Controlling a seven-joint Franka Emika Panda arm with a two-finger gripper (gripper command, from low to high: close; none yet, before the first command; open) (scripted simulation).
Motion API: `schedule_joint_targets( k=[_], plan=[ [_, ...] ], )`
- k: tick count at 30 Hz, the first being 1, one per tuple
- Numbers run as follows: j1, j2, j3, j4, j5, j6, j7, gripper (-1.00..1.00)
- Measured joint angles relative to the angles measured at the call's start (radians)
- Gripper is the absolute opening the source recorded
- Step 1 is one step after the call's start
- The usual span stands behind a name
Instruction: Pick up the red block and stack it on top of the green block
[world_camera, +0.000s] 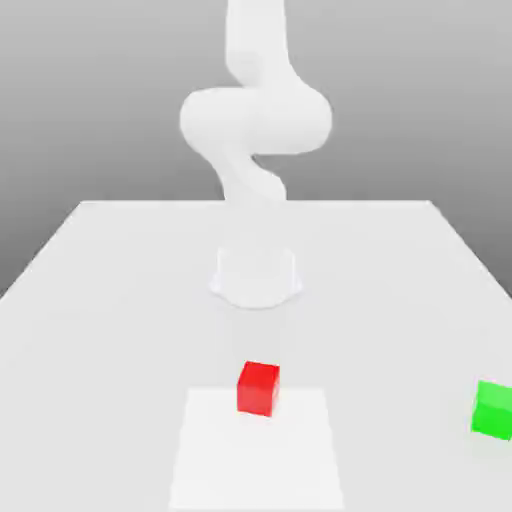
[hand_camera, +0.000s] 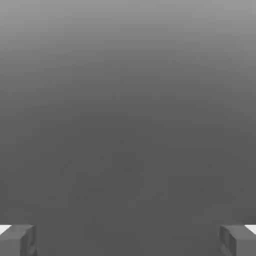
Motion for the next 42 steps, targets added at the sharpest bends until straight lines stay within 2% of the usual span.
schedule_joint_targets(
  k=[16,18,23,24,31,39,42],
  plan=[
    [-0.037,0.516,0.054,-0.520,0.020,0.408,0.184,0.00],
    [-0.042,0.653,0.057,-0.554,0.008,0.514,0.212,0.00],
    [-0.023,0.870,0.023,-0.545,-0.041,0.693,0.256,0.00],
    [-0.014,0.902,0.013,-0.541,-0.046,0.721,0.260,-1.00],
    [-0.009,0.908,0.009,-0.541,-0.045,0.726,0.260,-1.00],
    [-0.013,0.650,0.033,-0.574,0.004,0.501,0.225,-1.00],
    [0.052,0.671,0.096,-0.494,-0.019,0.437,0.250,-1.00]
  ],
)
